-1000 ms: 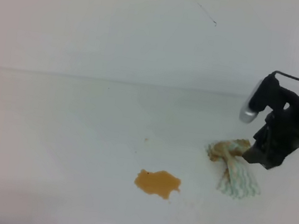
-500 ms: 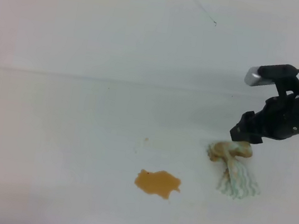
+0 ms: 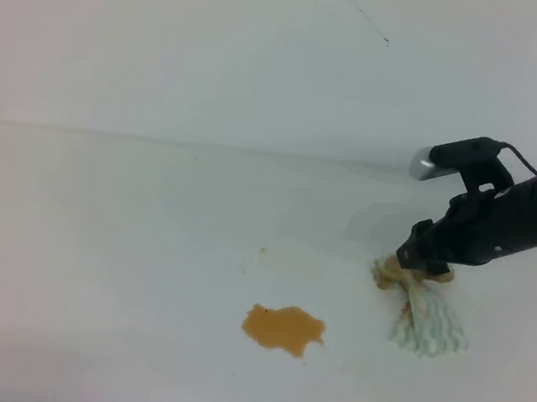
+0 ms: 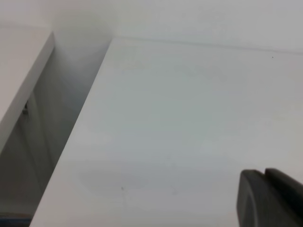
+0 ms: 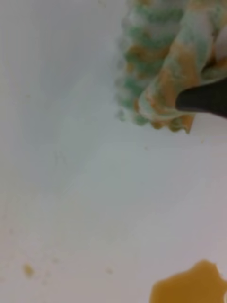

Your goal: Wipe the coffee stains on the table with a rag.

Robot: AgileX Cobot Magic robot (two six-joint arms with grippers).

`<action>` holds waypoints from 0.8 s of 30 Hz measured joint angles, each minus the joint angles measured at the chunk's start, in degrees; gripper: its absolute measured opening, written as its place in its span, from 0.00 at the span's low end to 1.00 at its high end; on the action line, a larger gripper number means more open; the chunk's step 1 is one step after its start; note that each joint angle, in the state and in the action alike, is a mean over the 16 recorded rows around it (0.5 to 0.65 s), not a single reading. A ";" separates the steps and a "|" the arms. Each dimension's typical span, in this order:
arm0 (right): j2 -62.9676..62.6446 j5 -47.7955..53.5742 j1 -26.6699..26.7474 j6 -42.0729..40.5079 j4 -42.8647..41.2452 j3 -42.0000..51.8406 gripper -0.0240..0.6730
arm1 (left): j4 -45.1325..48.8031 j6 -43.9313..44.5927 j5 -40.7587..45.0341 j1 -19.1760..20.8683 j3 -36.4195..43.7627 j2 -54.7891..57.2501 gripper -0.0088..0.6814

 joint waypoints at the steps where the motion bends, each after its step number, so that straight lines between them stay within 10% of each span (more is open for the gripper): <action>1: 0.44 -0.36 0.06 -0.07 -0.06 0.00 0.68 | 0.00 0.00 0.00 0.00 0.13 0.00 0.01; 24: 2.11 8.43 1.95 -2.51 3.04 -5.00 0.04 | 0.00 0.00 0.05 0.00 0.00 0.00 0.01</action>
